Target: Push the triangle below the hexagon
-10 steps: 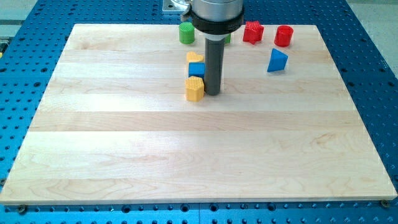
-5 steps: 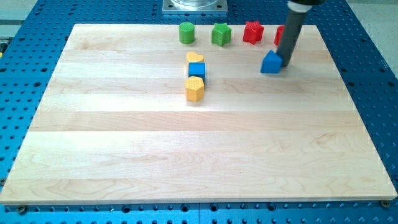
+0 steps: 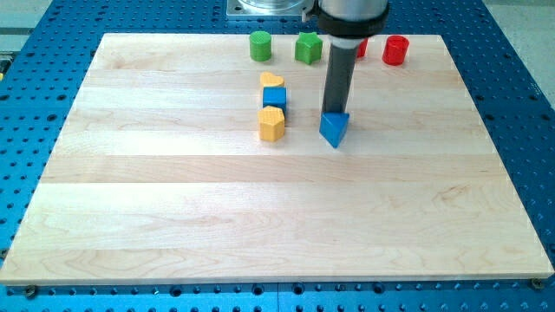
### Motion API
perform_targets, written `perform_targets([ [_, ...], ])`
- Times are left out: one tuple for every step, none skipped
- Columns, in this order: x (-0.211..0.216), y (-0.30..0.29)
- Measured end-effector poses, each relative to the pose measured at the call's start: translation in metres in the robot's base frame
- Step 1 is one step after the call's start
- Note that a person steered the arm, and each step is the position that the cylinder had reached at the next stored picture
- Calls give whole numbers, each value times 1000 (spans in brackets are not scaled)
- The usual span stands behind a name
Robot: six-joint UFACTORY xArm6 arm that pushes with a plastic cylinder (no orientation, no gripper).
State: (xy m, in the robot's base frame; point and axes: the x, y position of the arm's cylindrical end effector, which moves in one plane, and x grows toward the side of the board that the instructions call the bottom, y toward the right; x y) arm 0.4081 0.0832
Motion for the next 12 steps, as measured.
perform_targets([
  [16, 16],
  [22, 47],
  [56, 20],
  [67, -11],
  [67, -21],
  [47, -1],
  [43, -21],
  [57, -48],
  [61, -53],
  [61, -55],
  [61, -69],
  [61, -72],
])
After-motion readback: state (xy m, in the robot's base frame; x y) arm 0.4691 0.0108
